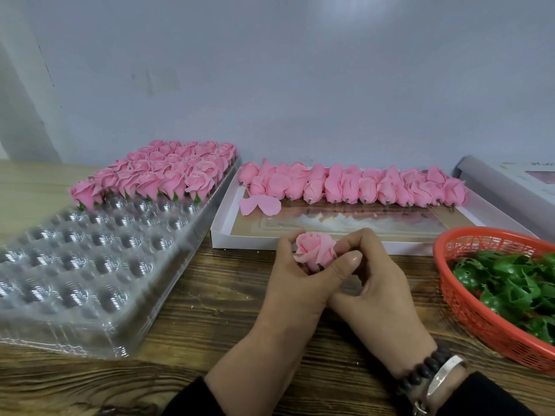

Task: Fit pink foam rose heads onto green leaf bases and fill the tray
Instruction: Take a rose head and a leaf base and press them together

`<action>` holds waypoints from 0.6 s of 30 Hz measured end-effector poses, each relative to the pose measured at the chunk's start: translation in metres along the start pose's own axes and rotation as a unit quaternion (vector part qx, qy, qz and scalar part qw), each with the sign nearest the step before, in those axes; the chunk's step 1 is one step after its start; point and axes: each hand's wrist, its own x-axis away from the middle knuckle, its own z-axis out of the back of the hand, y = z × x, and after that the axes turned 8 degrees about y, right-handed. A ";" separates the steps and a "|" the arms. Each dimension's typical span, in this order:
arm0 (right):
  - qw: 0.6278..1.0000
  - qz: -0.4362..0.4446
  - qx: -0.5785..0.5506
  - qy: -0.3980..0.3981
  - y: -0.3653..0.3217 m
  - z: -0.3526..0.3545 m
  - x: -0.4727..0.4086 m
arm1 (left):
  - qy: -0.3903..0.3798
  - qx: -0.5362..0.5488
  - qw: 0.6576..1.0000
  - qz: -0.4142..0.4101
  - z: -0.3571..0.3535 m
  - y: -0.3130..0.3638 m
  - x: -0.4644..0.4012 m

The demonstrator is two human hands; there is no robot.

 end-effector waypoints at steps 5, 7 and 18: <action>0.999 -0.031 -0.002 0.021 0.002 0.001 -0.002 | 0.053 -0.071 0.994 -0.067 0.002 -0.002 -0.001; 0.999 -0.040 -0.006 0.022 0.004 0.001 -0.003 | 0.058 -0.115 0.987 -0.101 0.002 -0.002 -0.001; 0.999 -0.026 0.029 -0.005 0.007 0.001 -0.004 | 0.047 -0.206 0.964 -0.164 0.005 0.003 -0.001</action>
